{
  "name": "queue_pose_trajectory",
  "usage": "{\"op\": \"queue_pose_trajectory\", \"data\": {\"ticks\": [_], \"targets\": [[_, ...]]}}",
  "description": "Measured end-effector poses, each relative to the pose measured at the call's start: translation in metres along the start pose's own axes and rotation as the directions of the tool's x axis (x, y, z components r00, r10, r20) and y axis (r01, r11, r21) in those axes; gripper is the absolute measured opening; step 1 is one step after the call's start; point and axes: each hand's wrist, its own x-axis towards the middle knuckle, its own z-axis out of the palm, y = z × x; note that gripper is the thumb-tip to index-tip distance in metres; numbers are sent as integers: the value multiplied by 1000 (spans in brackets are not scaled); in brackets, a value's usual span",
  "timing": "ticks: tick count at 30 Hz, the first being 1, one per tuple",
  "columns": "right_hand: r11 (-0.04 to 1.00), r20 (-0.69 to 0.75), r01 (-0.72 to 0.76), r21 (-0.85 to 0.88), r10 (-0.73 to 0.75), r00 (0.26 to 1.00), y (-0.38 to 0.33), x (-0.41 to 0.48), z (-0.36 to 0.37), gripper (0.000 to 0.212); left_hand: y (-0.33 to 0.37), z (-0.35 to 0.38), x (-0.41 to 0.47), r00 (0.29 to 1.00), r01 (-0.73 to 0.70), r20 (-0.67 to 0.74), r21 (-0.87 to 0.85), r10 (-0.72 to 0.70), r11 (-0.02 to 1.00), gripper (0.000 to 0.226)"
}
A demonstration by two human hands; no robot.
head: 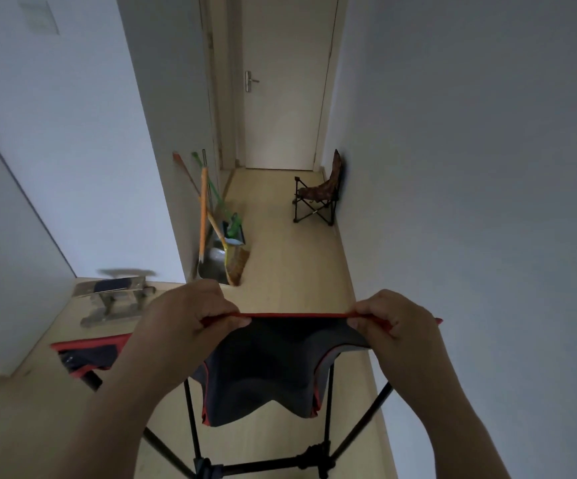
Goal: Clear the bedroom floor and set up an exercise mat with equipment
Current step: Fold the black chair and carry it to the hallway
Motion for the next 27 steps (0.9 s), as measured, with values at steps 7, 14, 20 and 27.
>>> {"op": "queue_pose_trajectory", "data": {"ticks": [7, 14, 20, 27], "targets": [[999, -11, 39, 33, -39, 999, 64, 107, -14, 16, -11, 31, 121, 999, -31, 14, 17, 31, 999, 37], [999, 26, 25, 49, -26, 999, 116, 206, -20, 14, -23, 57, 220, 999, 17, 28, 9, -18, 1000, 18], [1000, 22, 18, 20, -18, 1000, 165, 301, -8, 15, -54, 89, 317, 999, 38, 22, -52, -37, 998, 37], [1000, 54, -17, -4, 17, 998, 203, 420, 6, 17, -100, 105, 442, 996, 73, 60, -109, -67, 991, 36]]}}
